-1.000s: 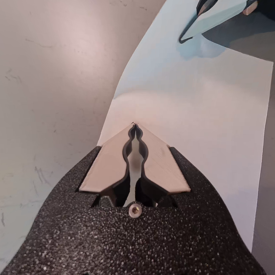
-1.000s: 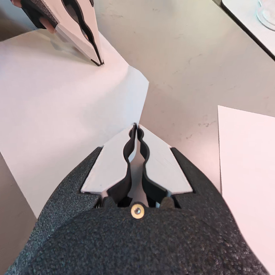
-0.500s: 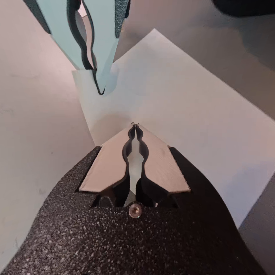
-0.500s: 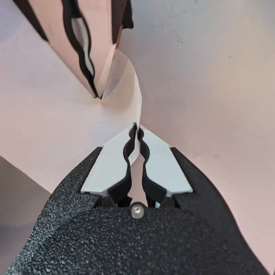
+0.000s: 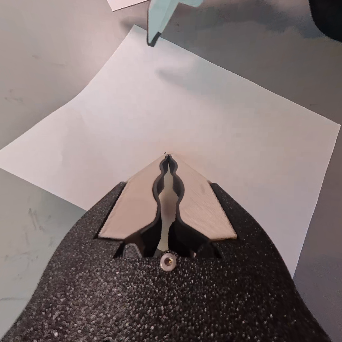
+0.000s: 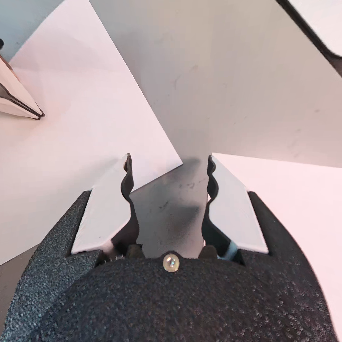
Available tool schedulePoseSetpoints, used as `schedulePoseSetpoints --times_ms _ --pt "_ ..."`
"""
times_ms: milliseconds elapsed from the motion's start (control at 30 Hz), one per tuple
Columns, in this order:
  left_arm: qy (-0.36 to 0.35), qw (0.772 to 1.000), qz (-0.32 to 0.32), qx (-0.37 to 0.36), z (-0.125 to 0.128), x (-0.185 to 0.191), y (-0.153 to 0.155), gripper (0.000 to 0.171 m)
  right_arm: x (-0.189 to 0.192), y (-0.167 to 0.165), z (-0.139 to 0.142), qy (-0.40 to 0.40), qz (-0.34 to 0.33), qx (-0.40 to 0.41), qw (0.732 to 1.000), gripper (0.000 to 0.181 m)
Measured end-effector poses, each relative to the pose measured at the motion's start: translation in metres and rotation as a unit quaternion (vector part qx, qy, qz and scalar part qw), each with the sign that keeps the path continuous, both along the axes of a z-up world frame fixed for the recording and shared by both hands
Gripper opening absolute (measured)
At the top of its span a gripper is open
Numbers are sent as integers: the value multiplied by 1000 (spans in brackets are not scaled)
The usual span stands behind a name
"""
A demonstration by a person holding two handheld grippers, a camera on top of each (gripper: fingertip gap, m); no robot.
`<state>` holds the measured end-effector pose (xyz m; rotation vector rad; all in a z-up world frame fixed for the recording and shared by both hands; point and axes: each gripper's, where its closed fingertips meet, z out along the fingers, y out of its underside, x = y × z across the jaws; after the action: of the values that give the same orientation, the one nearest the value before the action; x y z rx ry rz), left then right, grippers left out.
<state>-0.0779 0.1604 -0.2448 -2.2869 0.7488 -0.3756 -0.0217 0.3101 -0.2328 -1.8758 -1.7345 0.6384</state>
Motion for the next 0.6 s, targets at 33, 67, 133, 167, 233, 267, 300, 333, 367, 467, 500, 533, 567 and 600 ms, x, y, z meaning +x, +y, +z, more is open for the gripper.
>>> schedulePoseSetpoints --times_ms 33,67,133,167,233,267,300,333,367,467,500,533,567,600 --pt "-4 1000 2 -8 0 1 -1 0 4 -4 -4 -3 -3 2 1000 80" --pt "-11 1000 1 -17 0 2 -3 0 6 -8 -7 -7 -4 6 1000 78" --pt "-36 998 -16 -41 2 10 -10 0 5 -14 -12 -10 5 20 1000 66" --pt "-53 997 -28 -47 6 14 -12 0 2 -18 -12 -2 9 13 1000 57" --pt "-67 997 -25 -37 18 12 -7 0 -1 -21 -12 -1 21 9 1000 52" --pt "-61 998 -16 -24 24 6 0 1 -2 -22 -12 -3 32 7 999 48" --pt "-54 998 -13 -12 29 1 6 2 -3 -25 -11 -6 46 7 999 44" --pt "-43 999 -11 -8 31 -3 11 3 -5 -26 -11 -6 58 10 998 38" --pt "-24 1000 -7 -8 29 -9 18 5 -7 -28 -11 -6 69 11 998 31" --pt "45 999 -13 8 16 -18 40 8 -13 -31 -10 -2 95 29 995 24" --pt "66 997 -18 18 12 -18 48 8 -13 -32 -10 -1 101 30 994 22" --pt "82 996 -21 27 10 -18 55 8 -14 -32 -10 2 103 30 994 22" --pt "89 995 -22 32 8 -17 62 8 -14 -32 -10 4 100 27 995 23" --pt "92 995 -20 36 7 -16 69 8 -14 -33 -10 7 99 22 995 22"
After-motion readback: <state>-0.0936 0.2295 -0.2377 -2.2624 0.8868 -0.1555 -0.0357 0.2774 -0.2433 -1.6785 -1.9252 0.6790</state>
